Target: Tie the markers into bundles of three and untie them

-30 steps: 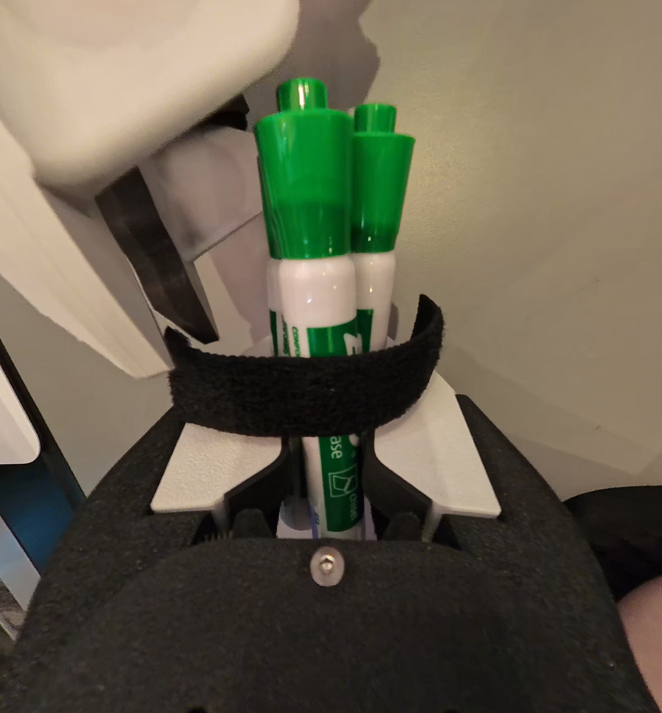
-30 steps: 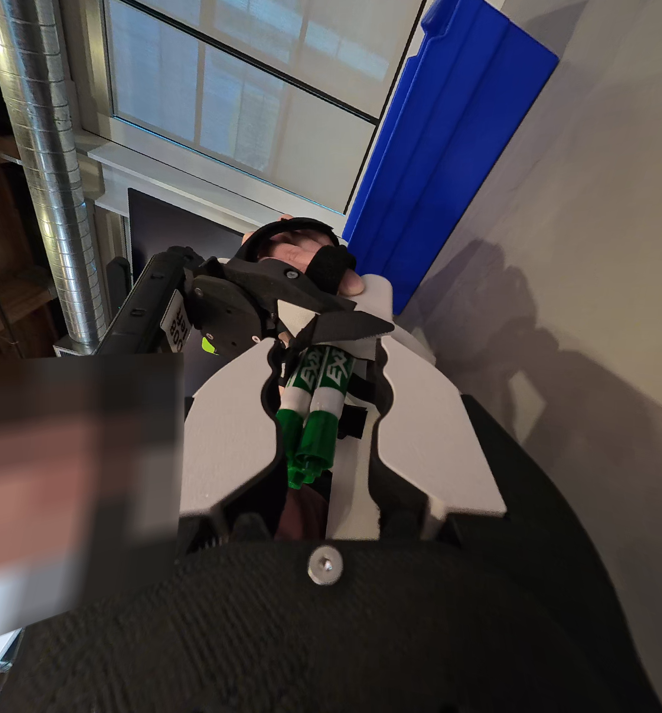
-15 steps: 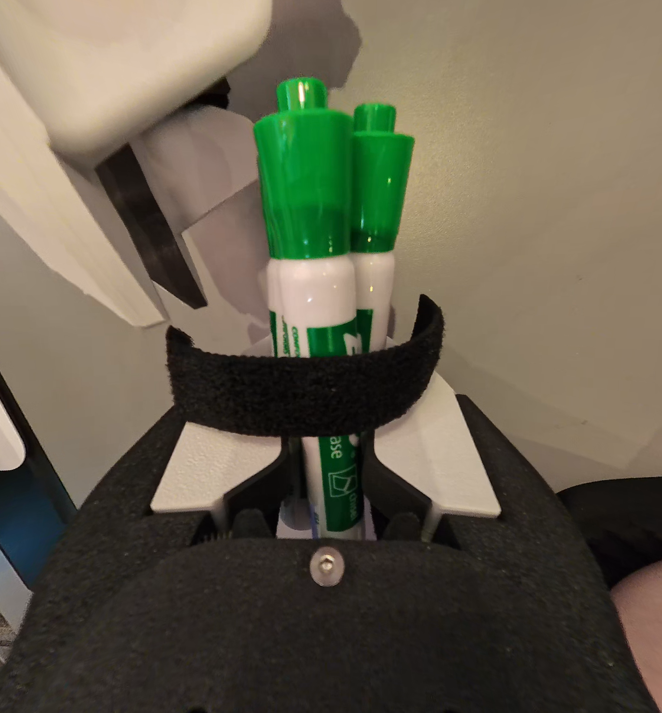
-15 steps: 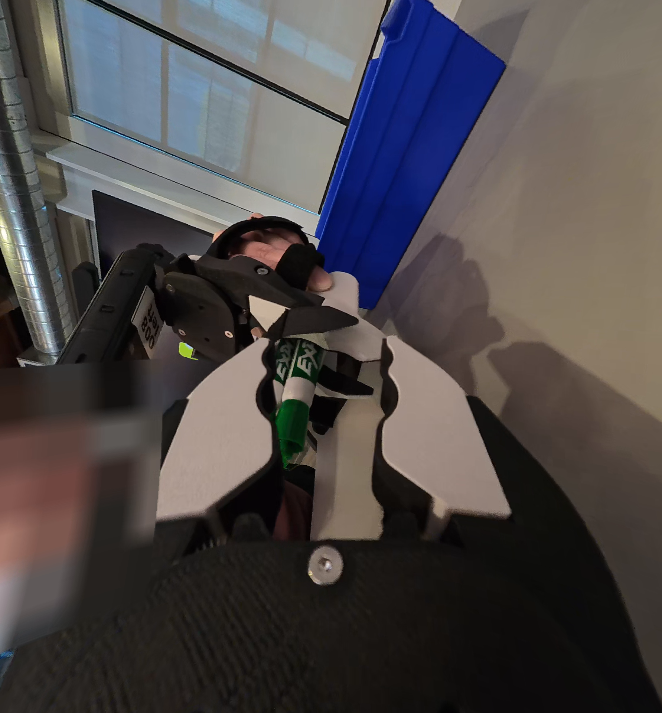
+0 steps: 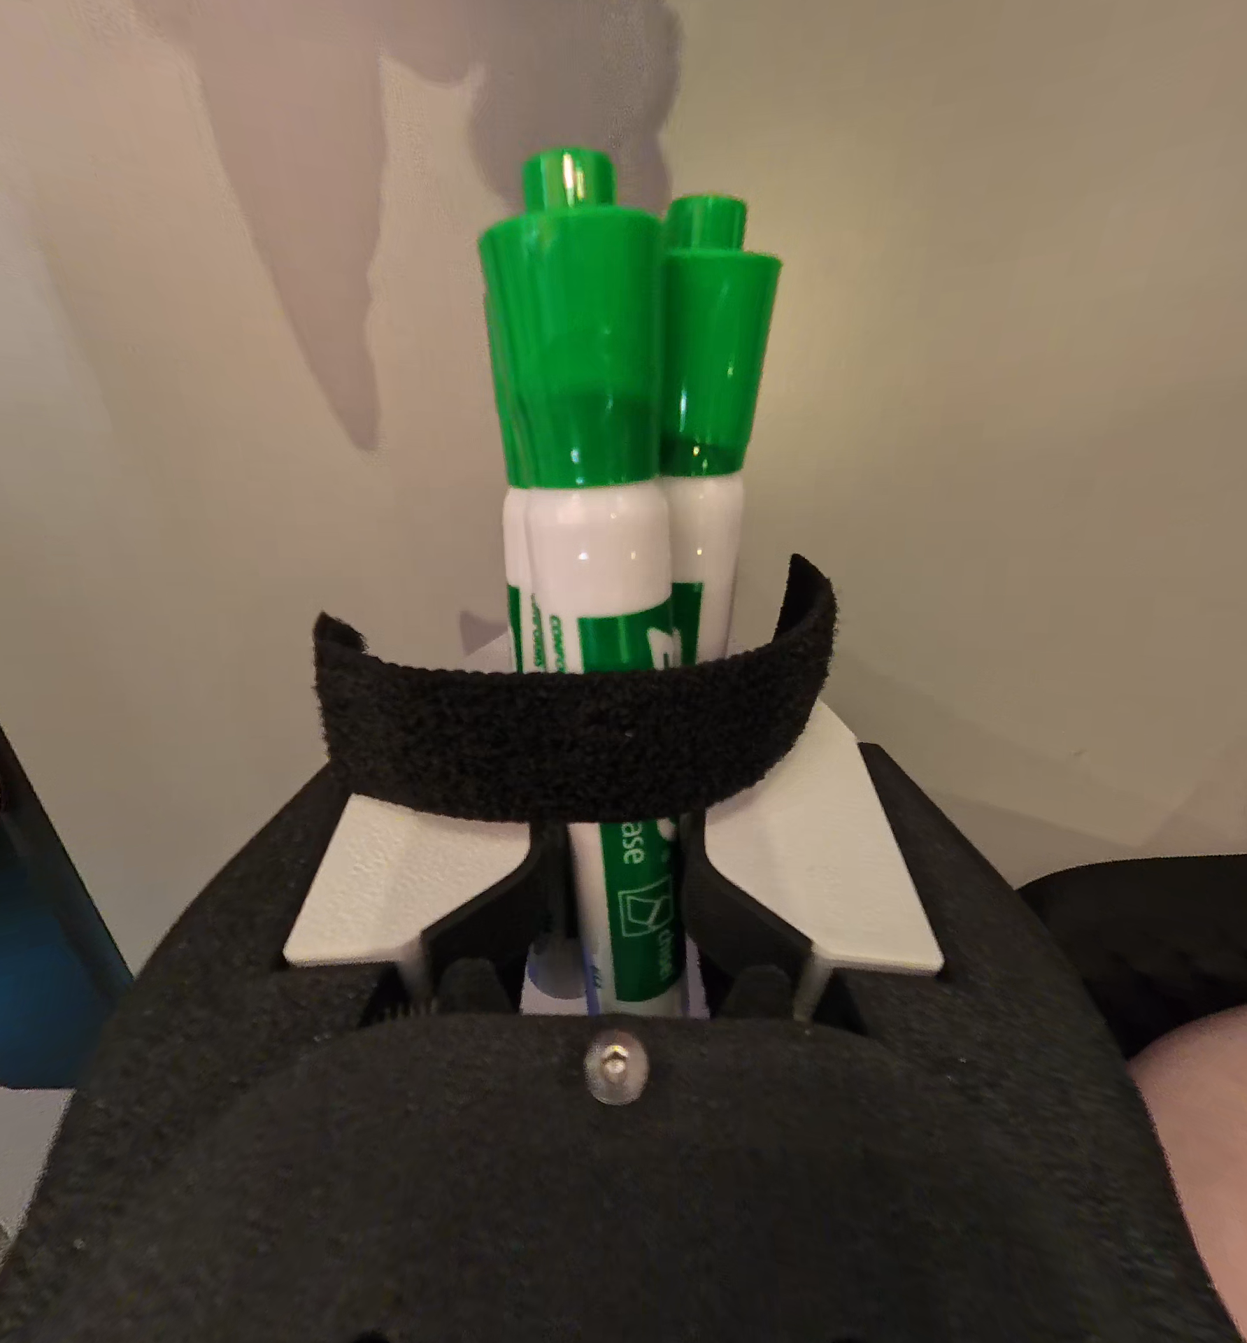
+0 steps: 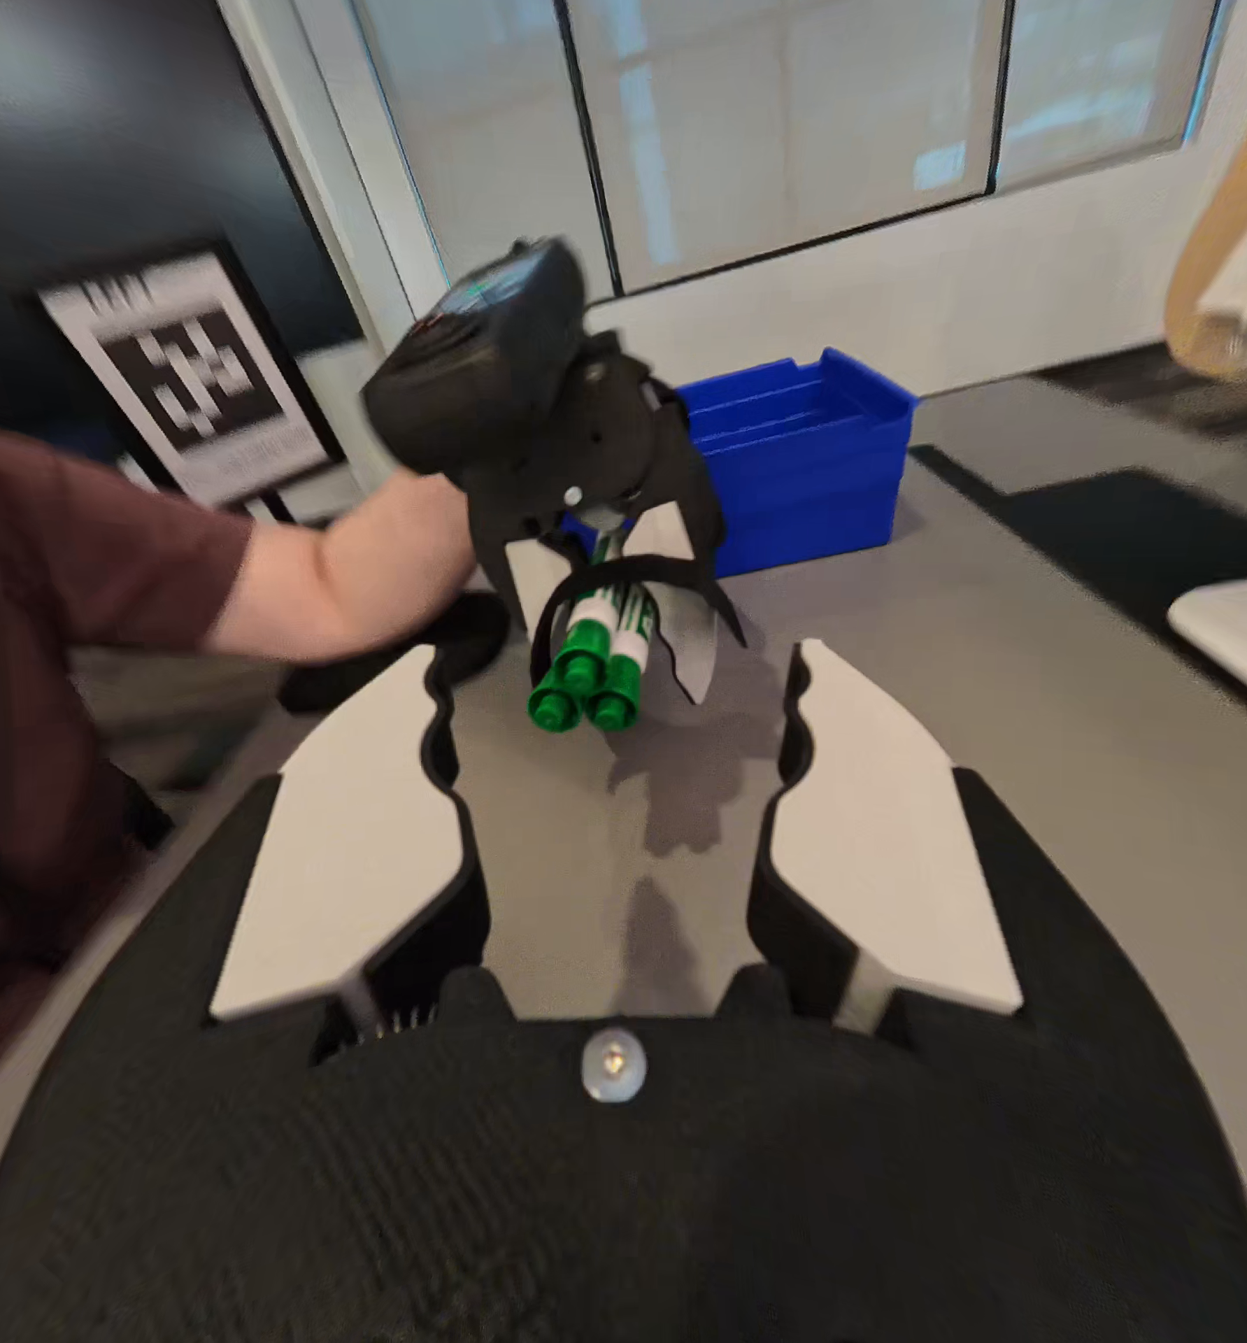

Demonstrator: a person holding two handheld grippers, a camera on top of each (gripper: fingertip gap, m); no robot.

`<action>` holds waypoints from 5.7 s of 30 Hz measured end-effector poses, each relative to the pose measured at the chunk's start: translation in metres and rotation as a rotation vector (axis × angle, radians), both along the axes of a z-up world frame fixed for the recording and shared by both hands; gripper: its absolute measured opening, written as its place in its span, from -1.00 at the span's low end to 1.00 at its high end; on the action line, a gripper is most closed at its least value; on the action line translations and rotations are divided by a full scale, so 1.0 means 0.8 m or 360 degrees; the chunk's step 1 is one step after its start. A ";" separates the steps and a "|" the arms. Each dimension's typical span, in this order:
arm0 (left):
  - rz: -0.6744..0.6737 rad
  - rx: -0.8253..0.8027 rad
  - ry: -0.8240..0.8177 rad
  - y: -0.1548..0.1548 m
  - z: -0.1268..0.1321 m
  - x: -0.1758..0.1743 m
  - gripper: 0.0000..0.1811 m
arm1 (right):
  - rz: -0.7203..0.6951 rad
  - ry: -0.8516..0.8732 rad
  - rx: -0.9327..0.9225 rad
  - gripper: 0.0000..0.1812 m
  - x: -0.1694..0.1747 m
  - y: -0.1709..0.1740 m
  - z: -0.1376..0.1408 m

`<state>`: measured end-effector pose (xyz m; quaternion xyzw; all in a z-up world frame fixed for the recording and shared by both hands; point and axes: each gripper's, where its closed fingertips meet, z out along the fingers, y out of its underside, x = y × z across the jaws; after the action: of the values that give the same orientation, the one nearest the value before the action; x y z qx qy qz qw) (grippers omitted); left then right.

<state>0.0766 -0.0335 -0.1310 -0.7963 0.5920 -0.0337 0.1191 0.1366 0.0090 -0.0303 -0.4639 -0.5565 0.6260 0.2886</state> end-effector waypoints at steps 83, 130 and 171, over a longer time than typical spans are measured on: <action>-0.0008 0.0028 -0.0059 -0.003 0.014 0.011 -0.55 | 0.0008 0.0075 0.0179 -0.39 -0.059 -0.067 -0.049; 0.0005 0.0048 -0.0109 0.000 0.019 0.015 -0.55 | -0.0044 0.0108 0.0571 -0.91 -0.055 -0.072 -0.052; 0.0018 0.0035 -0.0127 -0.004 0.025 0.009 -0.55 | -0.0288 0.0287 0.0430 0.27 -0.047 -0.045 -0.017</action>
<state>0.0838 -0.0367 -0.1113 -0.7963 0.5826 -0.0584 0.1516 0.0990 -0.0268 -0.0436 -0.4112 -0.5634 0.5561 0.4520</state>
